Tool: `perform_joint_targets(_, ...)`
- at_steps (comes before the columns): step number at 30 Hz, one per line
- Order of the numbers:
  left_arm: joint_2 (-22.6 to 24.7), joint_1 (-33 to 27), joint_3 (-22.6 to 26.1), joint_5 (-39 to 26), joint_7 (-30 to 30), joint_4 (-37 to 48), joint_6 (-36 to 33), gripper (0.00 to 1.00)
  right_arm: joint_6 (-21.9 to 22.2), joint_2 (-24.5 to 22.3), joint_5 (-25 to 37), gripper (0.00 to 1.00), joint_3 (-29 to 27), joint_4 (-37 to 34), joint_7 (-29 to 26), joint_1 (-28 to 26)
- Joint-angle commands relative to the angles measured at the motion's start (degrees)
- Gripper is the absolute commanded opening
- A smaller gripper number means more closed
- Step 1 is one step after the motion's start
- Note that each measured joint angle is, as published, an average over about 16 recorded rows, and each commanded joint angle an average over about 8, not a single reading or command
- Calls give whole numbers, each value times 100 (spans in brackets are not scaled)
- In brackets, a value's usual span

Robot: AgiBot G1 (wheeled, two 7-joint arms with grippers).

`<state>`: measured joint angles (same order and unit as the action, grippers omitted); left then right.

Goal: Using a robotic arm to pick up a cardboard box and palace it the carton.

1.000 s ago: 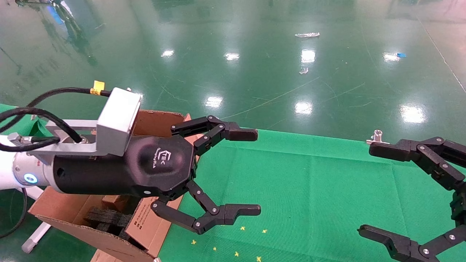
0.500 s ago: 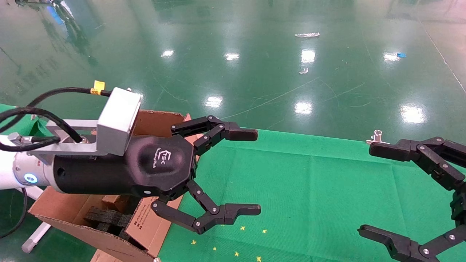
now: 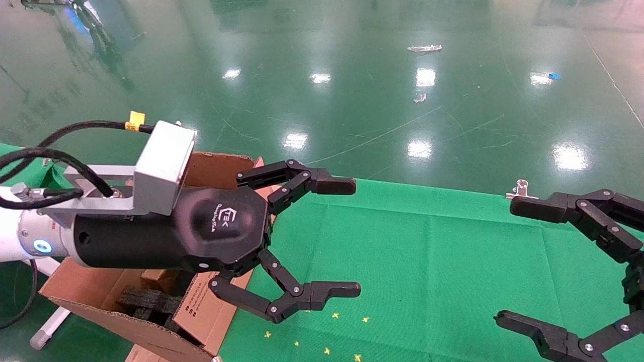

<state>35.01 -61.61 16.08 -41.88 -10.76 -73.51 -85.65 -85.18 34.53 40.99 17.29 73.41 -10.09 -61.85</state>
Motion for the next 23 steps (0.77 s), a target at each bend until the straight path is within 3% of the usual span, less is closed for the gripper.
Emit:
perform_joint_targets(1, 0, 0, 0, 0, 0, 0, 0, 100, 0, 0, 0, 100, 0, 0, 0, 0)
perform_joint_targets(23, 0, 0, 0, 0, 0, 0, 0, 100, 0, 0, 0, 100, 0, 0, 0, 0)
